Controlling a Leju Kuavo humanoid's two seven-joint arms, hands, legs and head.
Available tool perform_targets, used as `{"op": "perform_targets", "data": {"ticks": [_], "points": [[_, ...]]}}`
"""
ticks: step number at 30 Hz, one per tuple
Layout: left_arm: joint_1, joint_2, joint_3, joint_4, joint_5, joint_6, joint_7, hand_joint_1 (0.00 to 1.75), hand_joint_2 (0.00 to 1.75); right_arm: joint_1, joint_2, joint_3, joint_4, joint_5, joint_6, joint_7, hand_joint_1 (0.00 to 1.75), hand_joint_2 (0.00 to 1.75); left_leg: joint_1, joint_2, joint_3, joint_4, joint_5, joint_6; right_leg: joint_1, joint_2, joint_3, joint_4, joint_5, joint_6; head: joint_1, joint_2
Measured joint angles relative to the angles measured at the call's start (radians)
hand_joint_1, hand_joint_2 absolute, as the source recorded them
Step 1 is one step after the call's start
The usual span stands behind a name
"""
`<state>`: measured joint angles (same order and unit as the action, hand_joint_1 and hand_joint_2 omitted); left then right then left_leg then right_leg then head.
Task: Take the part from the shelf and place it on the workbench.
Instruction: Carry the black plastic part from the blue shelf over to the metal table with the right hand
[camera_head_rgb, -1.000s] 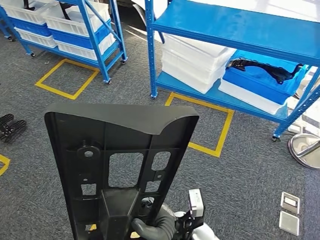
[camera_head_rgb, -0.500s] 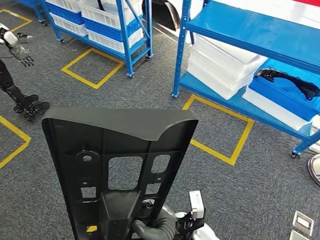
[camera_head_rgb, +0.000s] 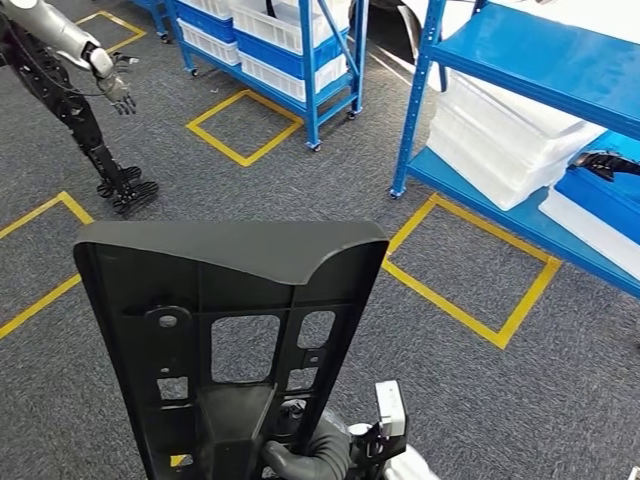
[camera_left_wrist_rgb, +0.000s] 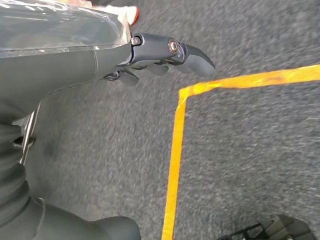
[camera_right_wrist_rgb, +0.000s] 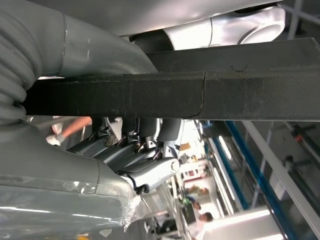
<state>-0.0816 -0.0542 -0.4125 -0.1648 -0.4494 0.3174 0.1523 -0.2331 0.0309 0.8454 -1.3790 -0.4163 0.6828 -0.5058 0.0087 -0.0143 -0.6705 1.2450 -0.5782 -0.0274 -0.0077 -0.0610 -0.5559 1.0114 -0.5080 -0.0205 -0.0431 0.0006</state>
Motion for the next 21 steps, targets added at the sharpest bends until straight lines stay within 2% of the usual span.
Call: {"op": "perform_targets", "data": {"ticks": [1, 2, 3, 5, 6, 7, 9, 10, 11, 12, 13, 14, 15, 16, 18, 20, 21], "points": [[0.001, 0.000, 0.001, 0.000, 0.000, 0.000, 0.000, 0.00, 1.75, 0.000, 0.000, 0.000, 0.000, 0.000, 0.000, 0.000, 1.75, 1.75, -0.001, 0.013, 0.042, -0.068, 0.031, 0.002, 0.000, -0.010, 0.001, 0.000, 0.000, 0.001, 0.000, 0.000], [0.002, 0.000, 0.002, 0.000, 0.000, 0.000, 0.000, 0.00, 1.75, -0.001, 0.000, 0.000, 0.000, 0.000, 0.000, 0.000, 1.75, 1.75, -0.005, 0.035, 0.080, -0.135, 0.054, 0.005, 0.003, -0.019, 0.002, 0.001, 0.000, 0.003, 0.000, 0.000], [0.001, 0.000, 0.002, 0.000, 0.000, -0.002, 0.000, 0.00, 1.75, -0.001, 0.000, 0.000, 0.000, 0.000, 0.000, -0.001, 1.75, 1.75, -0.008, 0.056, 0.106, -0.186, 0.068, 0.010, 0.006, -0.027, 0.000, 0.002, 0.000, 0.006, 0.000, 0.000], [0.000, -0.001, 0.002, 0.000, -0.001, -0.003, -0.001, 0.00, 1.75, -0.001, 0.000, 0.000, -0.001, 0.000, 0.001, -0.001, 1.75, 1.75, -0.016, 0.073, 0.115, -0.223, 0.068, 0.022, 0.012, -0.043, -0.005, 0.005, 0.003, 0.014, 0.001, 0.000], [0.000, -0.001, 0.002, 0.000, -0.001, -0.004, -0.001, 0.00, 1.75, -0.002, 0.000, 0.000, -0.001, 0.000, 0.001, -0.001, 1.75, 1.75, -0.015, 0.064, 0.112, -0.227, 0.069, 0.029, 0.013, -0.052, -0.007, 0.006, 0.004, 0.018, 0.001, 0.000], [0.001, -0.002, 0.002, 0.000, -0.001, -0.004, 0.000, 0.00, 1.75, -0.003, 0.000, 0.000, -0.001, 0.001, 0.001, -0.001, 1.75, 1.75, -0.013, 0.054, 0.110, -0.228, 0.071, 0.036, 0.012, -0.048, -0.007, 0.008, 0.000, 0.024, 0.002, 0.000], [0.002, -0.003, 0.003, 0.000, 0.000, -0.004, 0.002, 0.00, 1.75, -0.005, 0.000, 0.001, -0.001, 0.001, 0.002, -0.002, 1.75, 1.75, -0.008, 0.038, 0.108, -0.232, 0.078, 0.049, 0.007, -0.007, -0.021, 0.046, -0.034, 0.035, 0.002, 0.000], [0.002, -0.003, 0.003, 0.000, 0.000, -0.004, 0.002, 0.00, 1.75, -0.004, -0.002, 0.001, -0.002, 0.002, 0.002, -0.002, 1.75, 1.75, -0.007, 0.029, 0.107, -0.232, 0.080, 0.054, 0.005, 0.022, -0.041, 0.096, -0.065, 0.039, 0.003, 0.000], [0.002, -0.003, 0.003, 0.000, 0.000, -0.004, 0.003, 0.00, 1.75, -0.003, -0.003, 0.001, -0.002, 0.002, 0.003, -0.002, 1.75, 1.75, -0.007, 0.020, 0.104, -0.232, 0.083, 0.058, 0.004, 0.040, -0.069, 0.161, -0.099, 0.041, 0.003, 0.000], [0.002, -0.003, 0.003, 0.000, 0.000, -0.004, 0.002, 0.00, 1.75, -0.001, -0.004, 0.001, -0.002, 0.002, 0.003, -0.002, 1.75, 1.75, -0.007, 0.009, 0.102, -0.232, 0.084, 0.062, 0.003, 0.049, -0.098, 0.229, -0.126, 0.041, 0.004, 0.000], [0.003, -0.003, 0.003, 0.000, 0.000, -0.004, 0.002, 0.00, 1.75, 0.000, -0.005, 0.001, -0.002, 0.002, 0.003, -0.002, 1.75, 1.75, -0.008, -0.003, 0.101, -0.231, 0.086, 0.063, 0.003, 0.053, -0.118, 0.275, -0.137, 0.041, 0.004, 0.000], [0.004, -0.003, 0.003, 0.000, 0.000, -0.004, 0.002, 0.00, 1.75, 0.000, -0.006, 0.001, -0.002, 0.002, 0.003, -0.002, 1.75, 1.75, -0.008, -0.015, 0.101, -0.231, 0.087, 0.064, 0.003, 0.055, -0.121, 0.285, -0.128, 0.040, 0.004, 0.000], [0.005, -0.004, 0.003, 0.000, 0.000, -0.004, 0.002, 0.00, 1.75, 0.000, -0.006, 0.001, -0.002, 0.002, 0.003, -0.002, 1.75, 1.75, -0.009, -0.028, 0.102, -0.231, 0.087, 0.064, 0.004, 0.059, -0.106, 0.254, -0.101, 0.037, 0.004, 0.000], [0.005, -0.004, 0.003, 0.000, 0.000, -0.005, 0.001, 0.00, 1.75, 0.000, -0.006, 0.001, -0.002, 0.002, 0.004, -0.002, 1.75, 1.75, -0.009, -0.042, 0.104, -0.231, 0.088, 0.064, 0.004, 0.069, -0.076, 0.191, -0.061, 0.033, 0.004, 0.000], [0.005, -0.006, 0.003, 0.000, 0.000, -0.005, 0.000, 0.00, 1.75, -0.001, -0.007, 0.001, -0.002, 0.003, 0.005, -0.002, 1.75, 1.75, -0.009, -0.065, 0.103, -0.229, 0.089, 0.060, 0.002, 0.108, -0.019, 0.067, -0.002, 0.025, 0.003, 0.000], [0.005, -0.008, 0.003, 0.000, 0.000, -0.004, -0.001, 0.00, 1.75, -0.001, -0.008, 0.001, -0.002, 0.003, 0.007, -0.003, 1.75, 1.75, -0.005, -0.085, 0.094, -0.228, 0.094, 0.051, 0.003, 0.127, -0.002, 0.022, 0.010, 0.022, 0.003, 0.000], [0.005, -0.008, 0.003, 0.000, 0.000, -0.004, -0.001, 0.00, 1.75, -0.003, -0.008, 0.001, -0.003, 0.003, 0.008, -0.004, 1.75, 1.75, -0.004, -0.095, 0.088, -0.228, 0.097, 0.045, 0.004, 0.119, -0.002, 0.015, 0.012, 0.022, 0.003, 0.000]]}}
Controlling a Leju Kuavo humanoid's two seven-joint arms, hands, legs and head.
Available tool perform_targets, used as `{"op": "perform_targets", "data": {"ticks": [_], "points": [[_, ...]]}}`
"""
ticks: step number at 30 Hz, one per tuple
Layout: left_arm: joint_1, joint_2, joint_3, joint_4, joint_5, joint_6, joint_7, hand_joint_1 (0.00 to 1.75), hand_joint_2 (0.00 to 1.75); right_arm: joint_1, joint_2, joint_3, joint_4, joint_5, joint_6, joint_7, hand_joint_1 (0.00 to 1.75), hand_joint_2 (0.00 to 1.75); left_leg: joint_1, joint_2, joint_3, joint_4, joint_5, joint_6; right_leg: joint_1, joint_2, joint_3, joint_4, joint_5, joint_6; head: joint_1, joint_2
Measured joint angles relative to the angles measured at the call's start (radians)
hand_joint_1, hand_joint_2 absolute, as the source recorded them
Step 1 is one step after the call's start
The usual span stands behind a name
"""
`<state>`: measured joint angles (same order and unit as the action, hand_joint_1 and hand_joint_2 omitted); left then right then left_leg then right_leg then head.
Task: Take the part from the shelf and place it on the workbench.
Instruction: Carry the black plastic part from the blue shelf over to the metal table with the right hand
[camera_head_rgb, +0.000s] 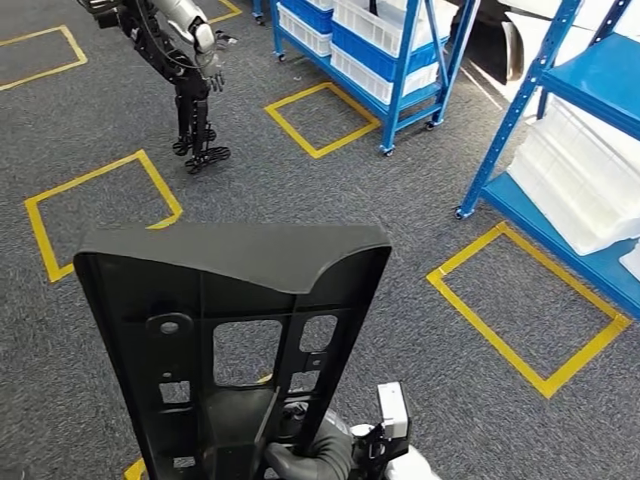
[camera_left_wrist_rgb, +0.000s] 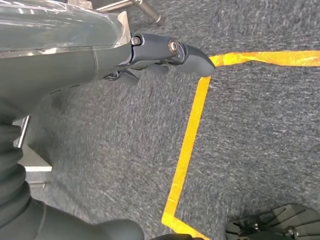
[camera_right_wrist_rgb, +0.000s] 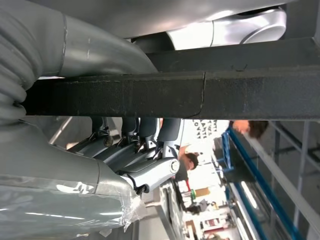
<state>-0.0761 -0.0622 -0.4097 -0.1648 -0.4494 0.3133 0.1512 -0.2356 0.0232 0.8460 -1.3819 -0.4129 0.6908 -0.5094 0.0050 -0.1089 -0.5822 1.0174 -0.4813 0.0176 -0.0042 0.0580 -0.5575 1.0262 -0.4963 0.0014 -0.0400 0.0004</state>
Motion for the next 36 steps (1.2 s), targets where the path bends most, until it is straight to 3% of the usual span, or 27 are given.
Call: {"op": "perform_targets", "data": {"ticks": [1, 3, 5, 6, 8, 9, 12, 14, 16, 17, 19, 21, 22, 23, 24, 25, 27, 28, 29, 31, 32, 34, 36], "points": [[0.001, 0.000, 0.000, 0.000, 0.000, 0.000, 0.000, 0.00, 1.75, -0.002, 0.001, 0.000, 0.000, 0.000, 0.001, 0.000, 1.75, 1.75, 0.001, 0.000, -0.005, 0.001, 0.000, -0.005, -0.002, -0.012, 0.001, -0.008, -0.001, -0.002, 0.000, 0.000], [0.002, 0.002, 0.000, 0.000, 0.000, 0.001, 0.000, 0.00, 1.75, -0.004, 0.002, 0.001, -0.002, 0.002, 0.002, -0.002, 1.75, 1.75, -0.002, 0.033, -0.022, 0.030, -0.024, -0.015, -0.007, -0.035, 0.005, -0.025, 0.000, -0.010, -0.003, 0.000], [-0.002, 0.004, 0.000, 0.000, 0.000, 0.001, 0.000, 0.00, 1.75, -0.002, 0.002, 0.001, -0.003, 0.003, 0.003, -0.003, 1.75, 1.75, -0.002, 0.075, -0.066, 0.132, -0.082, -0.026, -0.010, -0.061, 0.005, -0.032, 0.001, -0.017, -0.007, 0.000], [-0.004, 0.005, 0.000, 0.000, 0.000, 0.001, 0.001, 0.00, 1.75, -0.001, 0.001, 0.001, -0.003, 0.003, 0.004, -0.004, 1.75, 1.75, 0.000, 0.083, -0.094, 0.198, -0.110, -0.032, -0.010, -0.076, 0.004, -0.031, 0.000, -0.017, -0.008, 0.000], [-0.006, 0.006, 0.001, 0.000, 0.000, 0.001, 0.001, 0.00, 1.75, -0.001, 0.000, 0.001, -0.003, 0.003, 0.004, -0.004, 1.75, 1.75, 0.006, 0.088, -0.118, 0.264, -0.125, -0.041, -0.011, -0.103, 0.005, -0.031, 0.000, -0.016, -0.008, 0.000], [-0.006, 0.007, 0.001, 0.000, 0.000, 0.001, 0.001, 0.00, 1.75, -0.001, -0.001, 0.001, -0.003, 0.003, 0.004, -0.005, 1.75, 1.75, 0.008, 0.092, -0.104, 0.242, -0.105, -0.044, -0.012, -0.115, 0.005, -0.030, -0.001, -0.015, -0.008, 0.000], [-0.005, 0.009, 0.001, 0.000, 0.000, 0.000, 0.002, 0.00, 1.75, -0.001, -0.001, 0.001, -0.004, 0.003, 0.004, -0.006, 1.75, 1.75, 0.008, 0.142, -0.006, 0.052, -0.021, -0.049, -0.012, -0.143, 0.009, -0.025, -0.007, -0.003, -0.009, 0.000], [-0.006, 0.007, 0.001, 0.000, 0.000, -0.001, 0.003, 0.00, 1.75, -0.001, -0.001, 0.001, -0.004, 0.003, 0.004, -0.007, 1.75, 1.75, 0.000, 0.165, 0.014, 0.000, -0.015, -0.037, -0.006, -0.159, 0.008, -0.022, -0.009, 0.009, -0.010, 0.000], [-0.006, 0.005, 0.001, 0.000, 0.000, -0.001, 0.005, 0.00, 1.75, -0.001, -0.002, 0.001, -0.005, 0.003, 0.004, -0.007, 1.75, 1.75, -0.003, 0.150, 0.009, -0.001, -0.014, -0.018, -0.005, -0.177, 0.009, -0.021, -0.010, 0.020, -0.009, 0.000], [-0.004, 0.005, 0.001, 0.000, 0.000, -0.001, 0.007, 0.00, 1.75, -0.002, -0.002, 0.001, -0.006, 0.003, 0.004, -0.008, 1.75, 1.75, -0.003, 0.141, 0.008, -0.001, -0.012, -0.010, -0.007, -0.172, 0.009, -0.017, -0.017, 0.025, -0.009, 0.000], [-0.003, 0.005, 0.001, 0.000, 0.000, -0.001, 0.010, 0.00, 1.75, -0.001, -0.003, 0.001, -0.007, 0.004, 0.004, -0.009, 1.75, 1.75, 0.000, 0.123, 0.007, -0.004, -0.006, 0.004, -0.011, -0.128, -0.012, 0.039, -0.060, 0.032, -0.008, 0.000], [-0.003, 0.004, 0.001, 0.000, 0.000, -0.003, 0.010, 0.00, 1.75, 0.005, -0.006, 0.001, -0.008, 0.005, 0.005, -0.011, 1.75, 1.75, -0.002, 0.101, 0.004, -0.004, -0.004, 0.013, -0.011, -0.078, -0.068, 0.171, -0.127, 0.031, -0.006, 0.000], [-0.003, 0.003, 0.000, 0.000, -0.001, -0.004, 0.010, 0.00, 1.75, 0.008, -0.009, 0.001, -0.008, 0.006, 0.005, -0.013, 1.75, 1.75, -0.004, 0.089, 0.003, -0.004, -0.003, 0.015, -0.010, -0.069, -0.097, 0.233, -0.148, 0.029, -0.005, 0.000], [-0.002, 0.003, 0.000, 0.000, -0.001, -0.005, 0.010, 0.00, 1.75, 0.010, -0.010, 0.000, -0.008, 0.007, 0.005, -0.015, 1.75, 1.75, -0.006, 0.075, 0.003, -0.004, -0.002, 0.017, -0.008, -0.064, -0.113, 0.265, -0.150, 0.026, -0.005, 0.000], [-0.001, 0.002, 0.000, 0.000, -0.001, -0.006, 0.010, 0.00, 1.75, 0.011, -0.012, 0.000, -0.008, 0.007, 0.006, -0.017, 1.75, 1.75, -0.009, 0.062, 0.004, -0.004, -0.002, 0.017, -0.005, -0.061, -0.111, 0.258, -0.132, 0.021, -0.005, 0.000], [0.000, 0.002, 0.000, 0.000, -0.001, -0.007, 0.010, 0.00, 1.75, 0.011, -0.012, 0.000, -0.008, 0.008, 0.006, -0.019, 1.75, 1.75, -0.012, 0.049, 0.005, -0.003, -0.002, 0.018, -0.003, -0.055, -0.093, 0.212, -0.098, 0.014, -0.005, 0.000], [0.003, -0.001, 0.000, 0.000, -0.001, -0.008, 0.010, 0.00, 1.75, 0.011, -0.014, 0.000, -0.011, 0.011, 0.007, -0.021, 1.75, 1.75, -0.016, 0.025, 0.006, -0.002, -0.001, 0.017, 0.000, -0.013, -0.038, 0.082, -0.026, -0.005, -0.007, 0.000], [0.003, -0.003, 0.000, 0.000, 0.000, -0.006, 0.010, 0.00, 1.75, 0.012, -0.015, 0.000, -0.012, 0.013, 0.008, -0.022, 1.75, 1.75, -0.014, 0.014, 0.003, -0.001, 0.000, 0.015, 0.001, 0.007, -0.020, 0.035, -0.005, -0.012, -0.008, 0.000], [0.003, -0.005, 0.000, 0.000, -0.001, -0.005, 0.010, 0.00, 1.75, 0.013, -0.016, 0.000, -0.014, 0.014, 0.008, -0.024, 1.75, 1.75, -0.011, 0.003, -0.001, -0.001, 0.002, 0.011, 0.002, 0.022, -0.011, 0.011, 0.003, -0.017, -0.008, 0.000], [0.004, -0.006, 0.000, 0.000, -0.001, -0.003, 0.011, 0.00, 1.75, 0.012, -0.018, -0.001, -0.017, 0.016, 0.010, -0.025, 1.75, 1.75, -0.005, -0.017, -0.010, -0.002, 0.007, 0.002, 0.003, 0.011, -0.006, -0.004, 0.003, -0.017, -0.006, 0.000], [0.004, -0.005, 0.000, 0.000, -0.002, -0.003, 0.011, 0.00, 1.75, 0.011, -0.017, 0.000, -0.018, 0.017, 0.010, -0.026, 1.75, 1.75, -0.006, -0.015, -0.014, 0.000, 0.004, -0.003, 0.001, -0.002, -0.002, -0.014, 0.002, -0.019, -0.006, 0.000], [0.003, -0.004, 0.000, 0.000, -0.001, -0.002, 0.011, 0.00, 1.75, 0.011, -0.017, 0.000, -0.021, 0.019, 0.011, -0.027, 1.75, 1.75, -0.010, 0.024, -0.035, 0.042, -0.025, -0.014, -0.006, -0.031, 0.008, -0.036, 0.002, -0.021, -0.009, 0.000], [-0.001, -0.001, 0.001, 0.000, -0.001, 0.000, 0.011, 0.00, 1.75, 0.014, -0.018, -0.001, -0.022, 0.020, 0.012, -0.027, 1.75, 1.75, -0.007, 0.072, -0.087, 0.156, -0.083, -0.028, -0.009, -0.060, 0.011, -0.042, 0.001, -0.022, -0.012, 0.000]]}}
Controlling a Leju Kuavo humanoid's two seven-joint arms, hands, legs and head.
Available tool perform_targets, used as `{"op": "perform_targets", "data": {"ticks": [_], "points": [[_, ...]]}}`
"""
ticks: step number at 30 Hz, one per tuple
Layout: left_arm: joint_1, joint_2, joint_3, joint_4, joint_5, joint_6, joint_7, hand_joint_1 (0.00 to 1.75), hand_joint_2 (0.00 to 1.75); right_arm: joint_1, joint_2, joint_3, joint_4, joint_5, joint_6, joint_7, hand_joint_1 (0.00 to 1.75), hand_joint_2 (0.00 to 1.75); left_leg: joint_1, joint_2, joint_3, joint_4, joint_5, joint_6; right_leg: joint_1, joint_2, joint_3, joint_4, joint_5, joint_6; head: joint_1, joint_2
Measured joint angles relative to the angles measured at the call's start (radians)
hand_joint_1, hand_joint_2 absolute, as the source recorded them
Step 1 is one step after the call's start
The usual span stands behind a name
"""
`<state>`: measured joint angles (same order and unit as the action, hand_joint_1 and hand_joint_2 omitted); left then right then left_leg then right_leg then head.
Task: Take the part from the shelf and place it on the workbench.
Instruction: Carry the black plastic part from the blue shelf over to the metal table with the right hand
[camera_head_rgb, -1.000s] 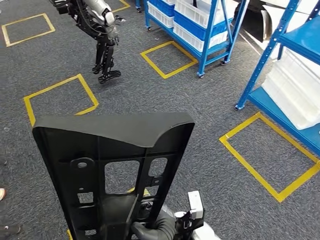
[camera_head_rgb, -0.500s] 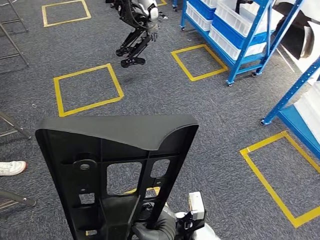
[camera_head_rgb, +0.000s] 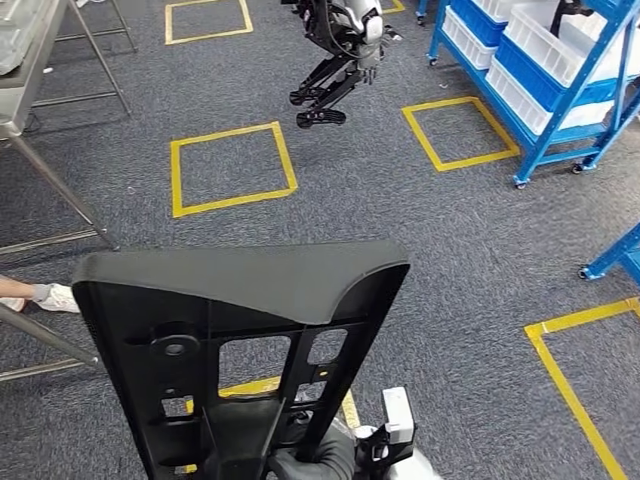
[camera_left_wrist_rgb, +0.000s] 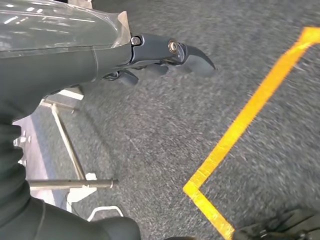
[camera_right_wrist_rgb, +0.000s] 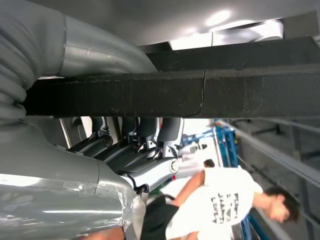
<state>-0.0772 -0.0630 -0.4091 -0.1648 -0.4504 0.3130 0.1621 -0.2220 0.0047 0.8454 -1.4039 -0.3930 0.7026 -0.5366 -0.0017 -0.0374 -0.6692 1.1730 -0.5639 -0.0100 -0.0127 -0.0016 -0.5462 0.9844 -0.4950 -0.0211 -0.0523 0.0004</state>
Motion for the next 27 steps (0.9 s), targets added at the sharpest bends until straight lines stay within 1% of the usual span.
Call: {"op": "perform_targets", "data": {"ticks": [1, 2, 3, 4, 5, 6, 7, 8, 9, 10, 11, 12, 13, 14, 15, 16, 17, 18, 19, 20, 21, 22, 23, 24, 25, 26, 27], "points": [[-0.002, 0.002, 0.000, 0.000, 0.000, 0.000, 0.000, 0.00, 1.75, 0.001, -0.001, 0.000, 0.000, 0.000, 0.000, 0.000, 1.75, 1.75, 0.003, 0.009, -0.028, 0.060, -0.022, -0.006, 0.000, -0.015, 0.000, 0.000, -0.001, 0.001, 0.000, 0.000], [-0.004, 0.004, 0.000, 0.000, 0.000, 0.001, 0.000, 0.00, 1.75, 0.001, -0.001, 0.000, 0.000, 0.000, 0.000, 0.000, 1.75, 1.75, 0.006, 0.014, -0.045, 0.097, -0.029, -0.011, -0.001, -0.029, 0.001, 0.000, -0.002, 0.002, 0.000, 0.000], [-0.004, 0.005, 0.000, 0.000, 0.000, 0.001, 0.000, 0.00, 1.75, 0.001, -0.002, 0.000, 0.000, 0.000, 0.000, 0.000, 1.75, 1.75, 0.009, 0.018, -0.044, 0.096, -0.018, -0.016, -0.002, -0.042, 0.002, 0.001, -0.003, 0.004, 0.000, 0.000], [-0.004, 0.006, 0.000, 0.000, 0.000, 0.001, 0.000, 0.00, 1.75, 0.001, -0.002, 0.000, 0.000, 0.001, 0.000, 0.000, 1.75, 1.75, 0.012, 0.024, -0.023, 0.056, 0.011, -0.019, -0.004, -0.054, 0.004, 0.002, -0.005, 0.007, 0.000, 0.000], [-0.003, 0.007, 0.000, 0.000, 0.000, 0.001, 0.000, 0.00, 1.75, 0.000, -0.001, 0.000, 0.000, 0.001, 0.000, 0.000, 1.75, 1.75, 0.014, 0.037, 0.012, -0.013, 0.047, -0.023, -0.005, -0.065, 0.007, 0.003, -0.009, 0.012, 0.000, 0.000], [-0.003, 0.006, 0.000, 0.000, 0.000, 0.001, 0.000, 0.00, 1.75, 0.000, -0.002, 0.000, 0.000, 0.001, 0.000, 0.000, 1.75, 1.75, 0.012, 0.060, 0.045, -0.079, 0.073, -0.025, -0.004, -0.074, 0.009, 0.004, -0.012, 0.018, -0.001, 0.000], [-0.004, 0.006, 0.000, 0.000, 0.000, 0.001, -0.001, 0.00, 1.75, 0.000, -0.002, 0.000, 0.000, 0.001, 0.000, 0.000, 1.75, 1.75, 0.009, 0.080, 0.069, -0.129, 0.088, -0.021, -0.002, -0.082, 0.010, 0.007, -0.015, 0.024, -0.002, 0.000], [-0.006, 0.005, 0.000, 0.000, 0.000, 0.001, -0.002, 0.00, 1.75, -0.001, -0.002, 0.000, 0.000, 0.001, 0.000, 0.000, 1.75, 1.75, 0.005, 0.093, 0.079, -0.155, 0.092, -0.013, 0.002, -0.089, 0.010, 0.008, -0.017, 0.029, -0.002, 0.000], [-0.007, 0.004, 0.000, 0.000, 0.000, 0.000, -0.003, 0.00, 1.75, -0.001, -0.002, 0.000, 0.000, 0.001, 0.000, 0.000, 1.75, 1.75, 0.001, 0.096, 0.079, -0.159, 0.087, -0.003, 0.006, -0.098, 0.011, 0.009, -0.018, 0.034, -0.002, 0.000], [-0.008, 0.003, 0.000, 0.000, 0.000, 0.000, -0.004, 0.00, 1.75, -0.002, -0.002, 0.000, 0.000, 0.001, 0.000, 0.000, 1.75, 1.75, 0.001, 0.086, 0.076, -0.160, 0.088, 0.010, 0.006, -0.108, 0.013, 0.009, -0.019, 0.038, -0.001, 0.000], [-0.008, 0.003, 0.000, 0.000, 0.000, 0.000, -0.005, 0.00, 1.75, -0.003, -0.001, 0.000, 0.000, 0.002, 0.000, 0.000, 1.75, 1.75, 0.001, 0.077, 0.076, -0.160, 0.089, 0.018, 0.004, -0.110, 0.016, 0.009, -0.024, 0.042, 0.000, 0.000], [-0.007, 0.002, 0.000, 0.000, 0.000, 0.000, -0.004, 0.00, 1.75, -0.004, -0.001, 0.000, -0.001, 0.002, 0.000, 0.000, 1.75, 1.75, 0.001, 0.067, 0.076, -0.161, 0.090, 0.025, 0.001, -0.096, 0.014, 0.019, -0.035, 0.046, 0.000, 0.000], [-0.006, 0.002, 0.000, 0.000, 0.001, 0.000, -0.004, 0.00, 1.75, -0.004, -0.001, 0.000, -0.001, 0.002, 0.000, 0.000, 1.75, 1.75, 0.002, 0.058, 0.076, -0.162, 0.092, 0.032, -0.001, -0.073, 0.005, 0.045, -0.056, 0.049, 0.001, 0.000], [-0.006, 0.002, 0.000, 0.000, 0.001, 0.000, -0.004, 0.00, 1.75, -0.004, -0.002, 0.000, -0.001, 0.003, 0.001, 0.000, 1.75, 1.75, 0.003, 0.049, 0.076, -0.162, 0.094, 0.038, -0.003, -0.044, -0.016, 0.095, -0.086, 0.050, 0.002, 0.000], [-0.006, 0.001, 0.000, 0.000, 0.001, 0.000, -0.003, 0.00, 1.75, -0.002, -0.003, 0.000, -0.001, 0.003, 0.001, 0.000, 1.75, 1.75, 0.001, 0.038, 0.076, -0.162, 0.095, 0.042, -0.002, -0.021, -0.048, 0.164, -0.121, 0.048, 0.002, 0.000], [-0.005, 0.000, 0.000, 0.000, 0.001, 0.000, -0.003, 0.00, 1.75, -0.001, -0.004, 0.000, -0.001, 0.003, 0.001, 0.000, 1.75, 1.75, -0.001, 0.026, 0.075, -0.162, 0.095, 0.046, 0.000, -0.010, -0.083, 0.237, -0.148, 0.046, 0.003, 0.000], [-0.004, -0.001, 0.000, 0.000, 0.001, 0.000, -0.003, 0.00, 1.75, 0.000, -0.004, 0.000, -0.001, 0.003, 0.001, 0.000, 1.75, 1.75, -0.003, 0.013, 0.075, -0.162, 0.095, 0.048, 0.002, -0.005, -0.111, 0.291, -0.162, 0.043, 0.003, 0.000], [-0.003, -0.001, 0.000, 0.000, 0.001, -0.001, -0.003, 0.00, 1.75, 0.001, -0.005, 0.000, -0.001, 0.003, 0.001, 0.000, 1.75, 1.75, -0.006, -0.001, 0.076, -0.162, 0.096, 0.049, 0.005, -0.003, -0.124, 0.310, -0.155, 0.039, 0.003, 0.000], [-0.002, -0.002, 0.000, 0.000, 0.001, -0.002, -0.003, 0.00, 1.75, 0.001, -0.005, 0.000, -0.001, 0.003, 0.001, -0.001, 1.75, 1.75, -0.009, -0.015, 0.077, -0.162, 0.096, 0.050, 0.007, 0.001, -0.118, 0.287, -0.129, 0.033, 0.003, 0.000], [-0.002, -0.002, 0.000, 0.000, 0.001, -0.002, -0.003, 0.00, 1.75, 0.000, -0.005, 0.000, -0.002, 0.003, 0.001, -0.001, 1.75, 1.75, -0.011, -0.029, 0.079, -0.161, 0.096, 0.050, 0.010, 0.010, -0.096, 0.229, -0.088, 0.024, 0.003, 0.000], [0.000, -0.004, 0.000, 0.000, 0.001, -0.004, -0.002, 0.00, 1.75, 0.000, -0.005, 0.000, -0.002, 0.003, 0.001, -0.001, 1.75, 1.75, -0.012, -0.041, 0.079, -0.161, 0.096, 0.050, 0.012, 0.036, -0.069, 0.160, -0.049, 0.013, 0.002, 0.000], [0.000, -0.006, 0.000, 0.000, 0.001, -0.004, -0.001, 0.00, 1.75, 0.000, -0.005, 0.000, -0.002, 0.003, 0.001, -0.001, 1.75, 1.75, -0.012, -0.054, 0.078, -0.160, 0.097, 0.049, 0.012, 0.062, -0.046, 0.099, -0.018, 0.005, 0.001, 0.000], [0.001, -0.008, 0.000, 0.000, 0.001, -0.004, 0.000, 0.00, 1.75, 0.000, -0.005, 0.000, -0.002, 0.004, 0.001, -0.001, 1.75, 1.75, -0.009, -0.065, 0.074, -0.159, 0.098, 0.046, 0.014, 0.082, -0.031, 0.056, 0.000, -0.002, 0.001, 0.000], [0.001, -0.009, 0.000, 0.000, 0.001, -0.004, 0.001, 0.00, 1.75, 0.000, -0.006, 0.000, -0.002, 0.004, 0.001, -0.001, 1.75, 1.75, -0.006, -0.076, 0.068, -0.159, 0.101, 0.043, 0.015, 0.093, -0.026, 0.039, 0.004, -0.005, 0.002, 0.000], [0.001, -0.009, 0.000, 0.000, 0.000, -0.003, 0.002, 0.00, 1.75, -0.001, -0.006, 0.000, -0.003, 0.004, 0.002, -0.001, 1.75, 1.75, -0.004, -0.087, 0.063, -0.159, 0.104, 0.038, 0.016, 0.086, -0.025, 0.031, 0.005, -0.005, 0.003, 0.000], [0.001, -0.008, 0.000, 0.000, 0.000, -0.003, 0.002, 0.00, 1.75, -0.002, -0.005, 0.000, -0.004, 0.004, 0.003, -0.002, 1.75, 1.75, -0.002, -0.095, 0.059, -0.159, 0.105, 0.033, 0.014, 0.073, -0.022, 0.023, 0.004, -0.005, 0.004, 0.000], [0.002, -0.007, 0.000, 0.000, 0.000, -0.003, 0.002, 0.00, 1.75, -0.003, -0.003, 0.000, -0.004, 0.005, 0.004, -0.002, 1.75, 1.75, -0.004, -0.087, 0.055, -0.154, 0.099, 0.028, 0.010, 0.060, -0.019, 0.016, 0.005, -0.006, 0.003, 0.000]]}}
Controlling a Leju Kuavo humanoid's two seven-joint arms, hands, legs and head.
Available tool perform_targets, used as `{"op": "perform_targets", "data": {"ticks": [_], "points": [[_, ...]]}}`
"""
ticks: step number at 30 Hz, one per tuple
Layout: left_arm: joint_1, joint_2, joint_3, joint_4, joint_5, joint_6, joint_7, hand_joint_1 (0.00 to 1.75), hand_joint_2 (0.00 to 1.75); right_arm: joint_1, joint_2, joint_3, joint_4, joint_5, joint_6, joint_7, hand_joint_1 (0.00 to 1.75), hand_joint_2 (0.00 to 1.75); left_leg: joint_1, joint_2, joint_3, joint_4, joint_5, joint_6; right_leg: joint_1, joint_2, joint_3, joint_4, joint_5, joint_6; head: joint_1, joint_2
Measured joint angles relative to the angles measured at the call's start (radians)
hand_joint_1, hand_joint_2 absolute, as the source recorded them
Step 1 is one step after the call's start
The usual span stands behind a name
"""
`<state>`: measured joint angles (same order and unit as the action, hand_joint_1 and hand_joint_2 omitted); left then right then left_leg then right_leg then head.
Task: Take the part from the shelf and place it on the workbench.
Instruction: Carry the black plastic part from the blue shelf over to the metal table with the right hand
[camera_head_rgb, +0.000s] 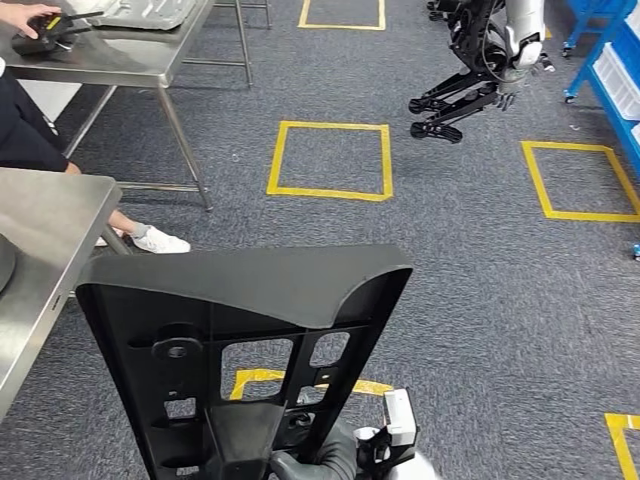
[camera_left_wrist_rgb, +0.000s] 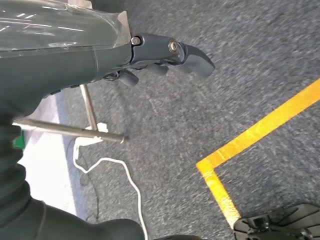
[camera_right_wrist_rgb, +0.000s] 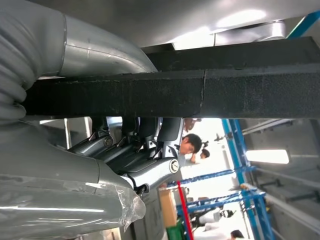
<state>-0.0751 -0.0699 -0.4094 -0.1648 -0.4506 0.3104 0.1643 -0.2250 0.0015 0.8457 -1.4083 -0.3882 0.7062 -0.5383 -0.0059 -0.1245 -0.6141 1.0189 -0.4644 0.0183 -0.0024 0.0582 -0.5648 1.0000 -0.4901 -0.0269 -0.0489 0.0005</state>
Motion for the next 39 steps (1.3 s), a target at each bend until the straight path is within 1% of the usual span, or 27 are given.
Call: {"op": "perform_targets", "data": {"ticks": [1, 3, 5, 6, 7, 10, 11, 14, 16, 17, 18, 19, 21, 22, 23, 24, 25, 27, 28, 30, 31, 32, 34, 36, 37, 38, 39], "points": [[0.000, 0.001, 0.000, 0.000, 0.000, 0.001, 0.000, 0.00, 1.75, -0.001, 0.001, 0.000, -0.001, 0.001, 0.001, 0.000, 1.75, 1.75, -0.002, 0.018, -0.009, 0.019, -0.014, -0.006, -0.004, -0.014, 0.004, -0.007, 0.000, -0.001, -0.002, 0.000], [-0.003, 0.004, 0.000, 0.000, 0.000, 0.003, 0.000, 0.00, 1.75, 0.001, 0.002, 0.000, -0.002, 0.003, 0.003, 0.000, 1.75, 1.75, -0.002, 0.073, -0.054, 0.119, -0.069, -0.021, -0.007, -0.044, 0.010, -0.013, 0.000, -0.003, -0.005, 0.000], [-0.007, 0.008, 0.000, 0.000, 0.000, 0.004, 0.000, 0.00, 1.75, 0.002, 0.001, 0.000, -0.002, 0.003, 0.004, 0.000, 1.75, 1.75, 0.007, 0.096, -0.109, 0.238, -0.115, -0.035, -0.007, -0.075, 0.012, -0.013, -0.002, -0.002, -0.005, 0.000], [-0.008, 0.010, 0.000, 0.000, 0.000, 0.004, 0.000, 0.00, 1.75, 0.002, 0.001, 0.000, -0.002, 0.004, 0.004, 0.000, 1.75, 1.75, 0.012, 0.100, -0.118, 0.259, -0.115, -0.041, -0.008, -0.089, 0.013, -0.013, -0.004, 0.000, -0.005, 0.000], [-0.008, 0.011, 0.000, 0.000, 0.000, 0.004, 0.000, 0.00, 1.75, 0.002, 0.001, 0.000, -0.002, 0.004, 0.004, 0.000, 1.75, 1.75, 0.016, 0.105, -0.108, 0.245, -0.100, -0.046, -0.009, -0.101, 0.015, -0.013, -0.006, 0.002, -0.005, 0.000], [-0.005, 0.014, 0.000, 0.000, 0.000, 0.004, 0.000, 0.00, 1.75, 0.002, 0.001, 0.000, -0.002, 0.004, 0.005, -0.001, 1.75, 1.75, 0.023, 0.128, -0.025, 0.095, -0.018, -0.055, -0.014, -0.126, 0.023, -0.011, -0.013, 0.012, -0.005, 0.000], [-0.005, 0.014, 0.000, 0.000, 0.000, 0.004, 0.000, 0.00, 1.75, 0.002, 0.001, 0.000, -0.002, 0.004, 0.005, -0.001, 1.75, 1.75, 0.024, 0.135, -0.009, 0.066, -0.005, -0.056, -0.014, -0.128, 0.025, -0.011, -0.014, 0.014, -0.005, 0.000], [-0.005, 0.014, 0.000, 0.000, 0.000, 0.004, 0.000, 0.00, 1.75, 0.001, 0.001, 0.000, -0.002, 0.005, 0.005, -0.001, 1.75, 1.75, 0.022, 0.160, 0.012, 0.028, 0.001, -0.058, -0.012, -0.132, 0.026, -0.011, -0.016, 0.018, -0.006, 0.000], [-0.007, 0.012, 0.000, 0.000, 0.000, 0.003, 0.000, 0.00, 1.75, 0.000, 0.000, 0.000, -0.003, 0.006, 0.005, -0.002, 1.75, 1.75, 0.012, 0.166, 0.020, 0.002, -0.004, -0.035, -0.008, -0.156, 0.029, -0.009, -0.021, 0.033, -0.006, 0.000], [-0.007, 0.011, 0.000, 0.000, 0.001, 0.003, 0.000, 0.00, 1.75, -0.001, 0.000, 0.000, -0.004, 0.006, 0.006, -0.002, 1.75, 1.75, 0.008, 0.160, 0.020, -0.004, -0.008, -0.021, -0.008, -0.158, 0.030, -0.004, -0.029, 0.042, -0.005, 0.000], [-0.006, 0.010, -0.001, 0.000, 0.001, 0.002, 0.000, 0.00, 1.75, -0.001, 0.000, 0.000, -0.004, 0.007, 0.006, -0.002, 1.75, 1.75, 0.006, 0.148, 0.019, -0.007, -0.007, -0.004, -0.009, -0.151, 0.026, 0.012, -0.045, 0.050, -0.004, 0.000], [-0.005, 0.010, -0.001, 0.000, 0.001, 0.002, 0.000, 0.00, 1.75, -0.001, -0.001, 0.000, -0.005, 0.007, 0.006, -0.002, 1.75, 1.75, 0.007, 0.139, 0.019, -0.008, -0.006, 0.002, -0.011, -0.129, 0.012, 0.048, -0.069, 0.052, -0.004, 0.000], [-0.005, 0.009, -0.001, 0.000, 0.001, 0.002, 0.000, 0.00, 1.75, 0.001, -0.003, 0.001, -0.005, 0.007, 0.006, -0.003, 1.75, 1.75, 0.006, 0.120, 0.019, -0.009, -0.005, 0.012, -0.011, -0.082, -0.047, 0.179, -0.134, 0.050, -0.003, 0.000], [-0.006, 0.008, -0.001, 0.000, 0.001, 0.001, 0.000, 0.00, 1.75, 0.003, -0.004, 0.001, -0.004, 0.007, 0.006, -0.003, 1.75, 1.75, 0.004, 0.109, 0.020, -0.008, -0.005, 0.015, -0.009, -0.071, -0.080, 0.245, -0.156, 0.047, -0.002, 0.000], [-0.005, 0.007, -0.001, 0.000, 0.001, 0.000, 0.000, 0.00, 1.75, 0.003, -0.005, 0.000, -0.004, 0.007, 0.006, -0.004, 1.75, 1.75, 0.001, 0.096, 0.020, -0.008, -0.005, 0.017, -0.007, -0.066, -0.103, 0.285, -0.160, 0.044, -0.003, 0.000], [-0.005, 0.006, -0.001, 0.000, 0.001, -0.002, 0.000, 0.00, 1.75, 0.003, -0.005, 0.000, -0.004, 0.007, 0.006, -0.005, 1.75, 1.75, -0.001, 0.083, 0.022, -0.008, -0.006, 0.018, -0.004, -0.062, -0.109, 0.287, -0.144, 0.040, -0.003, 0.000], [-0.004, 0.006, -0.001, 0.000, 0.001, -0.002, 0.000, 0.00, 1.75, 0.003, -0.005, 0.000, -0.004, 0.007, 0.006, -0.005, 1.75, 1.75, -0.003, 0.069, 0.024, -0.008, -0.006, 0.018, -0.002, -0.056, -0.098, 0.248, -0.110, 0.034, -0.003, 0.000], [-0.002, 0.003, -0.001, 0.000, 0.001, -0.004, 0.000, 0.00, 1.75, 0.003, -0.006, 0.000, -0.004, 0.007, 0.006, -0.006, 1.75, 1.75, -0.006, 0.043, 0.026, -0.007, -0.006, 0.018, 0.000, -0.019, -0.050, 0.119, -0.031, 0.018, -0.003, 0.000], [-0.002, 0.002, -0.001, 0.000, 0.001, -0.003, 0.000, 0.00, 1.75, 0.003, -0.006, 0.001, -0.004, 0.007, 0.006, -0.007, 1.75, 1.75, -0.005, 0.031, 0.024, -0.006, -0.006, 0.017, 0.000, 0.002, -0.030, 0.066, -0.007, 0.012, -0.004, 0.000], [-0.002, 0.000, -0.001, 0.000, 0.001, -0.003, 0.001, 0.00, 1.75, 0.003, -0.007, 0.000, -0.005, 0.007, 0.007, -0.008, 1.75, 1.75, 0.000, 0.010, 0.012, -0.004, -0.003, 0.010, 0.001, 0.023, -0.016, 0.022, 0.000, 0.007, -0.004, 0.000], [-0.001, 0.000, -0.001, 0.000, 0.001, -0.002, 0.001, 0.00, 1.75, 0.002, -0.007, 0.000, -0.006, 0.008, 0.008, -0.009, 1.75, 1.75, 0.002, -0.001, 0.008, -0.004, -0.001, 0.006, 0.001, 0.014, -0.014, 0.014, -0.001, 0.008, -0.004, 0.000], [0.000, 0.001, -0.001, 0.000, 0.000, -0.001, 0.002, 0.00, 1.75, 0.002, -0.006, 0.000, -0.006, 0.008, 0.008, -0.010, 1.75, 1.75, 0.003, -0.001, 0.005, -0.003, -0.003, 0.002, -0.001, 0.003, -0.011, 0.009, -0.002, 0.008, -0.003, 0.000], [0.002, 0.003, -0.001, 0.000, 0.000, 0.000, 0.004, 0.00, 1.75, 0.002, -0.004, 0.000, -0.008, 0.010, 0.009, -0.012, 1.75, 1.75, -0.001, 0.035, -0.011, 0.032, -0.028, -0.010, -0.007, -0.021, -0.004, 0.000, -0.002, 0.004, -0.007, 0.000], [-0.001, 0.005, -0.001, 0.000, 0.000, 0.002, 0.006, 0.00, 1.75, 0.004, -0.005, 0.000, -0.009, 0.011, 0.009, -0.012, 1.75, 1.75, 0.001, 0.085, -0.060, 0.141, -0.085, -0.024, -0.009, -0.048, 0.003, -0.002, -0.004, 0.002, -0.009, 0.000], [-0.003, 0.007, -0.001, 0.000, 0.000, 0.002, 0.006, 0.00, 1.75, 0.005, -0.006, 0.000, -0.009, 0.011, 0.009, -0.013, 1.75, 1.75, 0.004, 0.095, -0.093, 0.209, -0.112, -0.030, -0.009, -0.063, 0.004, -0.002, -0.005, 0.001, -0.009, 0.000], [-0.005, 0.008, -0.001, 0.000, 0.000, 0.003, 0.006, 0.00, 1.75, 0.005, -0.006, 0.000, -0.009, 0.011, 0.010, -0.014, 1.75, 1.75, 0.007, 0.099, -0.117, 0.258, -0.126, -0.034, -0.009, -0.077, 0.006, -0.002, -0.007, 0.002, -0.009, 0.000], [-0.005, 0.010, -0.001, 0.000, 0.000, 0.003, 0.006, 0.00, 1.75, 0.005, -0.007, 0.000, -0.009, 0.012, 0.010, -0.016, 1.75, 1.75, 0.010, 0.101, -0.124, 0.274, -0.121, -0.039, -0.009, -0.090, 0.007, -0.002, -0.009, 0.004, -0.009, 0.000]]}}
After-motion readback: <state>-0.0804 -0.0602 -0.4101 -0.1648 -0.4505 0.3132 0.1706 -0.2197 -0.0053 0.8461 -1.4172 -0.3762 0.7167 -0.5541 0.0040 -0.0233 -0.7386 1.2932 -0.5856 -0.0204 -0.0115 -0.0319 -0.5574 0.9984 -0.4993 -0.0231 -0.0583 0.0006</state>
